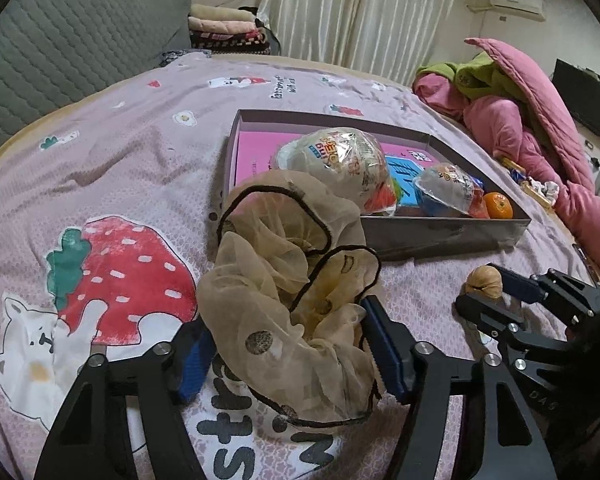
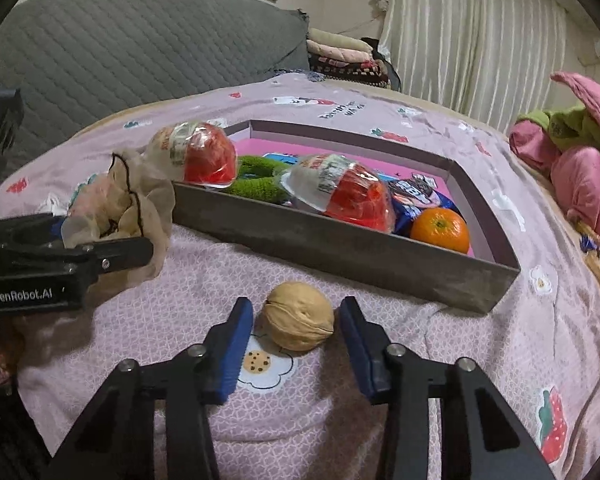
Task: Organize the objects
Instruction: 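Grasp the beige mesh bag with the left tool while the right tool grasps the walnut, then carry the mesh bag and walnut over the grey tray with both tools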
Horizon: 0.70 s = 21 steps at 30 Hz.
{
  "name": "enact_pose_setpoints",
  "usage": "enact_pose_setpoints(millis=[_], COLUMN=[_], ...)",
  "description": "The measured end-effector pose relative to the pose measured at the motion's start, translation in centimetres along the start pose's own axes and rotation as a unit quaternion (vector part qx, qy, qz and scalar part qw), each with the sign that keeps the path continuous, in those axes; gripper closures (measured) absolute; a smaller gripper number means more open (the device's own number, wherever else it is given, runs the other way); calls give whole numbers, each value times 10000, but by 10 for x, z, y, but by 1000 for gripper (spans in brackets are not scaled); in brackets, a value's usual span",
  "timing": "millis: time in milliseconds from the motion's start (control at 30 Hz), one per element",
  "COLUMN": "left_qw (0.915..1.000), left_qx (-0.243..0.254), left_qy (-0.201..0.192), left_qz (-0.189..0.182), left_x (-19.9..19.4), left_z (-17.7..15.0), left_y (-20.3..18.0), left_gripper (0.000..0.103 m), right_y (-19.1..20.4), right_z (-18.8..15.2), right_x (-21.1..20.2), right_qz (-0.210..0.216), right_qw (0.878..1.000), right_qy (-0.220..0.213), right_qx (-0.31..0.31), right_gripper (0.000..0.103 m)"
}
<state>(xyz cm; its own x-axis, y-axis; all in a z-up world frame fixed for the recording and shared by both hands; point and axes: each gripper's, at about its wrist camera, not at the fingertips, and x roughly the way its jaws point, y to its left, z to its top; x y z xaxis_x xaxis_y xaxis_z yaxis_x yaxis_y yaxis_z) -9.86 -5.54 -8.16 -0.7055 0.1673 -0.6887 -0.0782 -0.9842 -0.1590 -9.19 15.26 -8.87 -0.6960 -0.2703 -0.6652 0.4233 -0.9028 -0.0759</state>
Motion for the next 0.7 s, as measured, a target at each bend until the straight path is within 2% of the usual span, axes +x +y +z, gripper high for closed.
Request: enact_pose_setpoints(millis=[33,133,333,700], left_qw=[10000,9998,9991,9971], left_qx=[6,-23,-79,-155], left_qy=[7,65,59,-79], left_qz=[-42,-199,-413,-745], left_x=[1,3,1,-14], left_z=[1,2,4,5], left_y=[-1,-3,-3,-3], left_gripper=[44,57,75,81], right_y=[2,4,1,4], right_z=[0,-1,-2,2], right_x=[1,3,-2,-13], right_qz=[-17,-12,97,227], right_qw=[10000,9999,9999,9991], right_qy=[5,30,-83,-341], right_qx=[-58,-123,-56,-87], right_gripper=[67,68,68,68])
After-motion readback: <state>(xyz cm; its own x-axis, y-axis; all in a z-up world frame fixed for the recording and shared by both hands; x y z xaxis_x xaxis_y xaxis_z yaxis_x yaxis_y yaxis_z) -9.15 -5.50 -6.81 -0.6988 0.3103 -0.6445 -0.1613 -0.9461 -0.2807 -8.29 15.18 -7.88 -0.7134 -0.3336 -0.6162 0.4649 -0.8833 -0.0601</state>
